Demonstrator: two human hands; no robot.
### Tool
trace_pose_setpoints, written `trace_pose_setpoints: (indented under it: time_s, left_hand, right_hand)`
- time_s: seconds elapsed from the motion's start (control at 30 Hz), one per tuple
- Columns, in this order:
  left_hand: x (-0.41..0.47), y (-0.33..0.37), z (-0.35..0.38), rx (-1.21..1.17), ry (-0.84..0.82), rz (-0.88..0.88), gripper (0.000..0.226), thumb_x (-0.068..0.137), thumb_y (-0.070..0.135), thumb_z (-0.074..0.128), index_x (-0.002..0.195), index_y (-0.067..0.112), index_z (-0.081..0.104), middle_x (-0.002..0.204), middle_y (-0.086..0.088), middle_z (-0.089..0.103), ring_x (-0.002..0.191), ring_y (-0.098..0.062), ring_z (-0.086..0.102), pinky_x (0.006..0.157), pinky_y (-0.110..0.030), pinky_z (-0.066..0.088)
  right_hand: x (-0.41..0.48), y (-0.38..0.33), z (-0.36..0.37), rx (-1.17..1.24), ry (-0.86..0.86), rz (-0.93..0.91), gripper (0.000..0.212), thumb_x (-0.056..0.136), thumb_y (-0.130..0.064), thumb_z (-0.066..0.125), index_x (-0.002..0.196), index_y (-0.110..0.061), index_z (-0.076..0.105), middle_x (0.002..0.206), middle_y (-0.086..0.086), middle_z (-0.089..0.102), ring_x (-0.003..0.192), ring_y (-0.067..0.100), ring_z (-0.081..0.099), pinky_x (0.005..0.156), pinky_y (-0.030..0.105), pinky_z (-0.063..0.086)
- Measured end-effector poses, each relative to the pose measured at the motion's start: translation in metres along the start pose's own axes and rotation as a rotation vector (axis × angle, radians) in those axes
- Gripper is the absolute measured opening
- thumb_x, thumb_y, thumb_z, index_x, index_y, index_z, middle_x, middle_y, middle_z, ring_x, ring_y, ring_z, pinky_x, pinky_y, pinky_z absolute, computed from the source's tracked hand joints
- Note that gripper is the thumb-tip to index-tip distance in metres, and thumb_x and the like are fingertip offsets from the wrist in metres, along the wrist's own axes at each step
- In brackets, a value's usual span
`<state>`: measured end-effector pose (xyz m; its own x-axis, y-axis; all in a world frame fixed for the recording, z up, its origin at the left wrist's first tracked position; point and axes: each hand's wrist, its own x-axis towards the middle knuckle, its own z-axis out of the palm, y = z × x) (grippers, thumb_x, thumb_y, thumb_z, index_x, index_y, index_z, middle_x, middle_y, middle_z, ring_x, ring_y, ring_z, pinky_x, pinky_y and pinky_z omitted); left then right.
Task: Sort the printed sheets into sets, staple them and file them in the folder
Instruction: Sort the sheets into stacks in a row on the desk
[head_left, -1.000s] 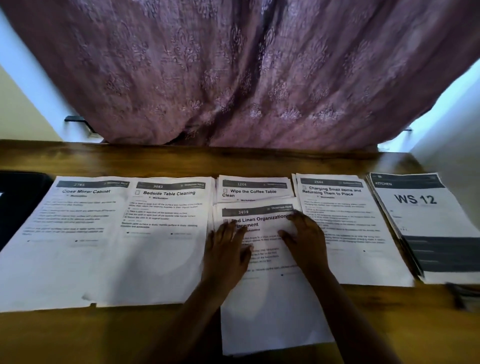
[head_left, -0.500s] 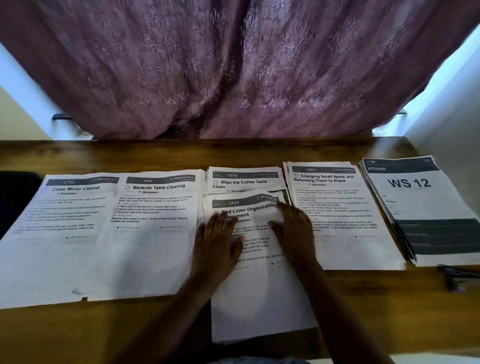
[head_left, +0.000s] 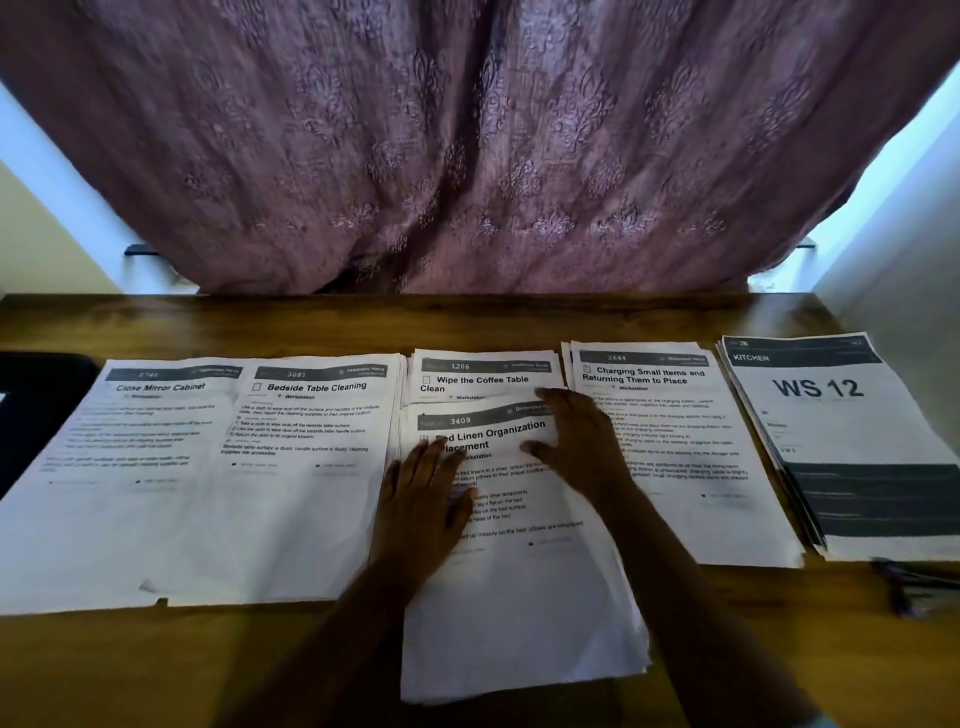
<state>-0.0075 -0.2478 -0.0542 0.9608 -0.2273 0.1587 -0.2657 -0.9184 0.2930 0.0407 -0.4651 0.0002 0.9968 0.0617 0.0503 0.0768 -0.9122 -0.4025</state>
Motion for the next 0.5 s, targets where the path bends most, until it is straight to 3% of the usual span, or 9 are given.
trace_pose_setpoints:
  time_s: [0.17,0.3,0.5]
  left_hand:
    - [0.000,0.000,0.001,0.002,0.024,-0.004,0.054,0.091,0.055,0.034,0.136,0.028,0.048,0.144,-0.002,0.047,0.138,-0.022,0.037,0.112,-0.047,0.029]
    - [0.000,0.001,-0.001,0.027,0.028,0.005,0.053,0.091,0.053,0.033,0.136,0.029,0.047,0.144,-0.001,0.046,0.138,-0.022,0.036,0.112,-0.047,0.031]
    - [-0.001,0.004,-0.003,0.036,0.065,0.012,0.053,0.090,0.050,0.036,0.134,0.024,0.049,0.141,-0.004,0.050,0.136,-0.024,0.040,0.110,-0.047,0.033]
  right_hand:
    - [0.048,-0.002,-0.010,-0.092,-0.352,-0.169,0.087,0.080,-0.060,0.060,0.147,-0.015,0.028,0.152,0.008,0.030,0.138,0.025,0.029,0.113,0.041,0.024]
    - [0.071,-0.009,-0.016,-0.183,-0.422,-0.194,0.083,0.074,-0.066,0.062,0.139,-0.018,0.040,0.145,0.008,0.041,0.132,0.027,0.038,0.108,0.044,0.027]
    - [0.090,-0.026,-0.027,-0.118,-0.629,-0.179,0.077,0.073,-0.055,0.072,0.134,-0.015,0.048,0.136,0.008,0.051,0.121,0.026,0.049,0.097,0.032,0.038]
